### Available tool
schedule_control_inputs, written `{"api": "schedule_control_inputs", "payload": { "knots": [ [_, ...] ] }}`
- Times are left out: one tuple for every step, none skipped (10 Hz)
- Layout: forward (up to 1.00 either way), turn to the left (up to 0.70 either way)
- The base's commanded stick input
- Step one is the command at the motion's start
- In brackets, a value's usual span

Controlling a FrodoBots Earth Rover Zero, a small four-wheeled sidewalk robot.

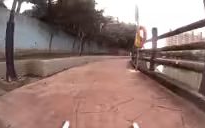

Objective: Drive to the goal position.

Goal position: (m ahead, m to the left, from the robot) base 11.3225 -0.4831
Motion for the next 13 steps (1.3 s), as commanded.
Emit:
{"api": "schedule_control_inputs", "payload": {
  "knots": [
    [0.70, 0.00],
    [0.70, 0.00],
    [0.70, 0.00],
    [0.70, 0.00],
    [0.70, 0.00],
    [0.70, 0.00],
    [0.70, 0.00],
    [0.70, 0.00],
    [0.70, 0.00],
    [0.70, 0.00],
    [0.70, 0.00],
    [0.70, 0.00],
    [0.70, 0.00]
  ]
}}
